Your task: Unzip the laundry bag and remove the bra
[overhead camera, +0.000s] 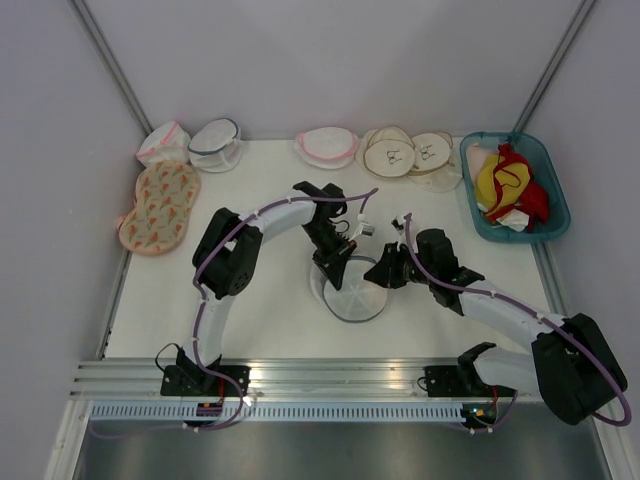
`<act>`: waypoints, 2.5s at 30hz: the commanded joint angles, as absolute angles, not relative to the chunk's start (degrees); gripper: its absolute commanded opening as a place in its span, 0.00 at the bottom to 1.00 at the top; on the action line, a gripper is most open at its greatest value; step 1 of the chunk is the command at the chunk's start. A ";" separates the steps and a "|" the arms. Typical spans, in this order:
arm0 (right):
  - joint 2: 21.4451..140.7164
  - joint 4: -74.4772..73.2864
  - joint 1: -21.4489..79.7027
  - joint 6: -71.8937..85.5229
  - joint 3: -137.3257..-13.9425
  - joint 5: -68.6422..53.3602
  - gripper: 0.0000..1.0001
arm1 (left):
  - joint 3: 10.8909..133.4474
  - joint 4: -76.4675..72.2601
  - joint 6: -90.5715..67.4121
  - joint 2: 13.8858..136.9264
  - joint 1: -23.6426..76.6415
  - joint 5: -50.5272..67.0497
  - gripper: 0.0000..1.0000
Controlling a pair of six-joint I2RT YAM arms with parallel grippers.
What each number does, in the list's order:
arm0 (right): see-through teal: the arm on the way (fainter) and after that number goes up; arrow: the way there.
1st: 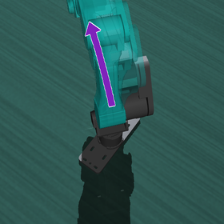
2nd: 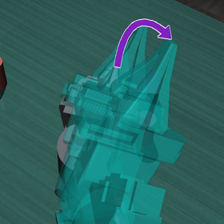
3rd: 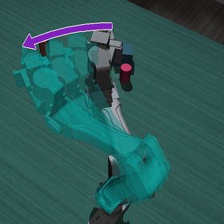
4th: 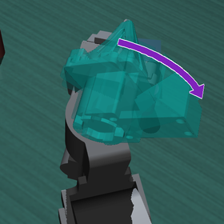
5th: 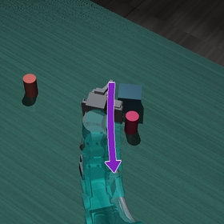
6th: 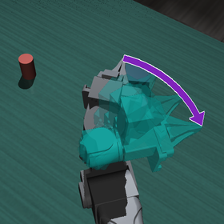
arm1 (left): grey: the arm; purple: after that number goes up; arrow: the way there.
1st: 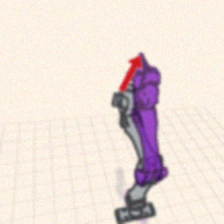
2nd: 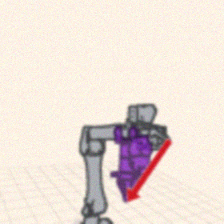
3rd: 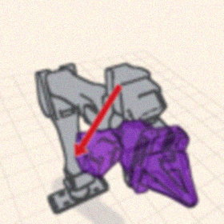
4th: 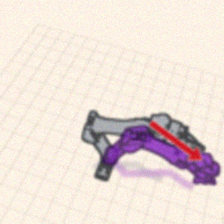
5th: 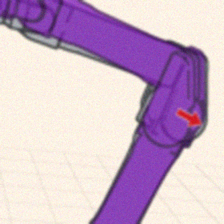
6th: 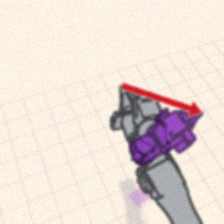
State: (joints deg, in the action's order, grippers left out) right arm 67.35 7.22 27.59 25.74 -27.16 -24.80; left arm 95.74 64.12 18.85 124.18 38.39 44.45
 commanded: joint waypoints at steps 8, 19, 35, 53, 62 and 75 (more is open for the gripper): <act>61.01 -3.41 28.83 30.57 -34.18 -11.98 0.00 | 101.60 54.95 4.07 119.46 36.31 8.74 0.42; 53.10 -1.76 29.00 76.60 -22.95 -1.50 0.00 | 71.17 29.11 -27.58 78.87 34.98 2.52 0.47; 33.58 -0.62 29.09 105.55 -10.37 2.72 0.00 | 23.57 -14.65 -76.78 46.32 48.86 12.94 0.62; 38.93 12.82 29.53 102.84 -9.23 -4.90 0.00 | 29.00 -30.68 -78.78 67.41 60.12 -3.85 0.72; 39.21 13.45 29.53 99.32 -10.63 -7.21 0.00 | 34.80 -19.69 -68.56 68.38 58.62 -13.63 0.73; 34.72 9.23 29.44 99.58 -10.11 -1.93 0.00 | 33.23 -13.35 -76.90 67.50 60.03 5.53 0.73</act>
State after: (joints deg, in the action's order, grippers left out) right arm 34.94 6.72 29.41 99.15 -9.30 -3.55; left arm 34.57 -13.30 -73.69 68.38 59.61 0.47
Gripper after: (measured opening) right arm 0.058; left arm 0.725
